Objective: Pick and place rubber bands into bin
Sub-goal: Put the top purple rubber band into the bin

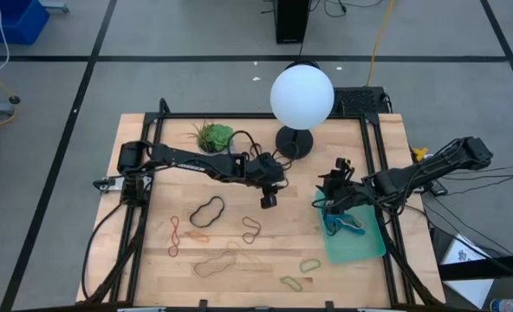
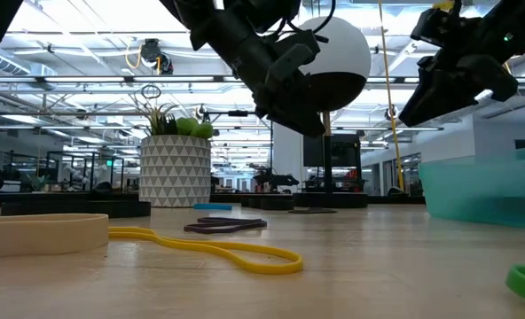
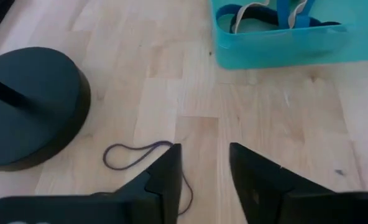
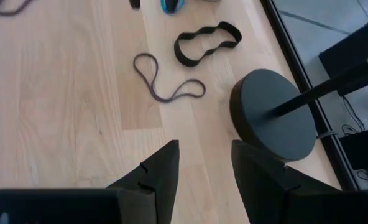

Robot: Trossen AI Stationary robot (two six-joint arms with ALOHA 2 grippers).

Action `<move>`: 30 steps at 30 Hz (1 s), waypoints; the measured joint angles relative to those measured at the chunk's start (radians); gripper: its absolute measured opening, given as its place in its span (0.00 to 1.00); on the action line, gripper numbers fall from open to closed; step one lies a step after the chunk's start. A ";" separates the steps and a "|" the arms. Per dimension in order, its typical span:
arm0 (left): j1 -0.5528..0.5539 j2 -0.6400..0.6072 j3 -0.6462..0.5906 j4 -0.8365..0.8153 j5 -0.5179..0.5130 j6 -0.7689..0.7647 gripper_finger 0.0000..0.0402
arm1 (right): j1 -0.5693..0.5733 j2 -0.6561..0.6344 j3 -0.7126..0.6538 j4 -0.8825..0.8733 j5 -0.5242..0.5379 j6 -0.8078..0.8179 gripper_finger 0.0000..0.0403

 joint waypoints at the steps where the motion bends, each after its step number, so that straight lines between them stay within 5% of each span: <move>1: -0.002 0.000 0.000 0.000 0.000 0.006 0.40 | 0.000 0.000 0.000 0.007 0.000 0.000 0.35; 8: -0.015 0.000 0.000 -0.014 0.009 0.036 0.63 | 0.000 0.000 -0.001 0.030 0.000 -0.014 0.35; 13: -0.016 0.027 0.002 0.129 -0.007 0.040 0.70 | 0.000 0.000 -0.001 0.031 0.000 -0.015 0.35; 30: 0.024 0.177 0.000 0.158 -0.009 -0.008 0.57 | 0.000 0.000 -0.147 0.239 0.000 -0.051 0.35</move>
